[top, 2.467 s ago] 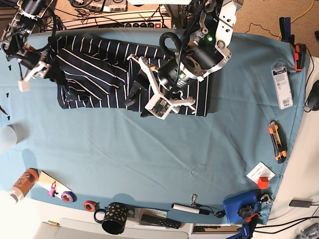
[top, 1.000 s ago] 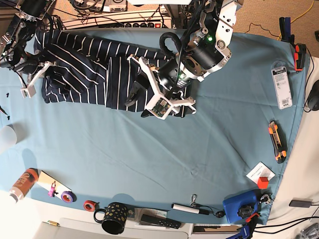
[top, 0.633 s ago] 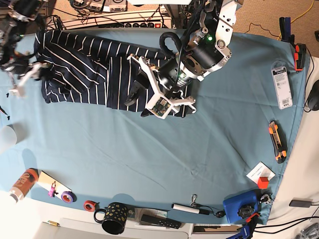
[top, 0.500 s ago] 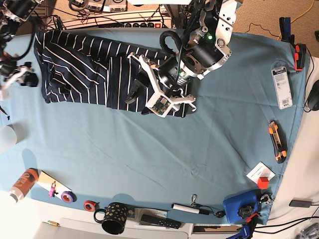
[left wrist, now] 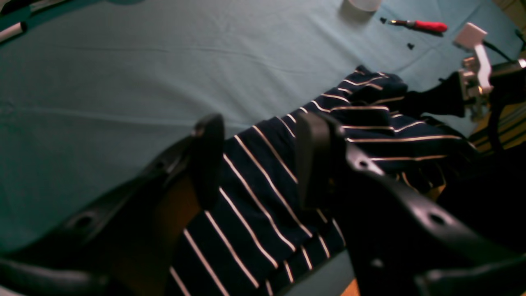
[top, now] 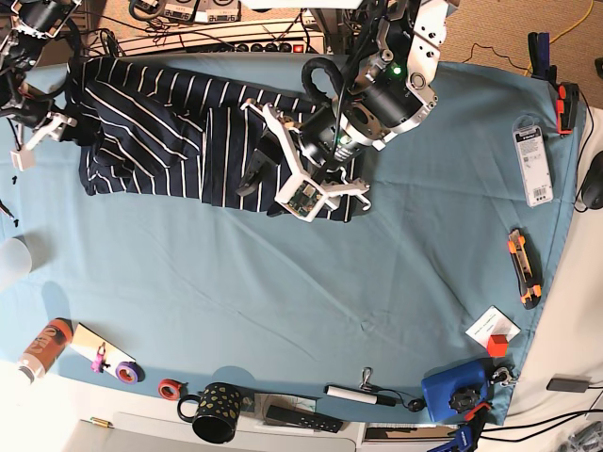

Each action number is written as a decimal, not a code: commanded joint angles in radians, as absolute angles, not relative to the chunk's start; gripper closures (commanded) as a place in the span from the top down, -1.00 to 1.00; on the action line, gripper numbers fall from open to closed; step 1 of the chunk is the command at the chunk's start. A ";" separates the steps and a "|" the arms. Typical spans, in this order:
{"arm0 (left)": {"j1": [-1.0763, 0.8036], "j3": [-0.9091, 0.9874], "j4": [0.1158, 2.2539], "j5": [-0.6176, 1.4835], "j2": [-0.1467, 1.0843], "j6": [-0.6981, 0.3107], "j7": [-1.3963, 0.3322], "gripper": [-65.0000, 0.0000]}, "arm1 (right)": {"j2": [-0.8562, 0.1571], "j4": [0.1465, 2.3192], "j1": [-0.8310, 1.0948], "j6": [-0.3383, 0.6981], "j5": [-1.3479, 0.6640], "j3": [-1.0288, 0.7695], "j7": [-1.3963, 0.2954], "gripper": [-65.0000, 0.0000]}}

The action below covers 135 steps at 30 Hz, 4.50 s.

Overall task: Layout the t-shirt on the table in an organized manner, then fold the t-shirt properly
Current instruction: 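Grasp the strip's other end with the right gripper and fold it toward the left gripper, then lift the folded bundle with both grippers and stack it into a square, then press and tuck the bundle's edges with both grippers to square it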

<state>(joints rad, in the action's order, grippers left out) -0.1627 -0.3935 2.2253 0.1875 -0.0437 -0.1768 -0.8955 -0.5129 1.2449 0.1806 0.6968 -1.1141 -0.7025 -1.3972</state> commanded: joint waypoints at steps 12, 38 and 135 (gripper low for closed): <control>-0.155 -0.397 2.243 0.195 -0.052 -0.181 -0.863 -0.13 | -0.493 1.254 0.177 0.698 -1.190 -0.564 -1.396 -0.17; -0.173 -0.389 2.244 0.194 -0.052 -0.146 -0.924 -0.13 | -0.513 1.368 -0.033 0.698 -0.625 -0.747 -1.214 -1.00; -0.361 -0.361 2.318 0.295 0.065 -0.303 -0.785 -0.33 | -0.230 1.724 0.077 0.698 -0.905 -0.610 -1.393 -0.45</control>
<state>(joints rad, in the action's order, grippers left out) -0.3622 -0.3634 2.3035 0.2798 0.0696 -0.3016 -0.8120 -0.2157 1.7054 0.0856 0.6979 -0.8948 -0.6067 -1.4029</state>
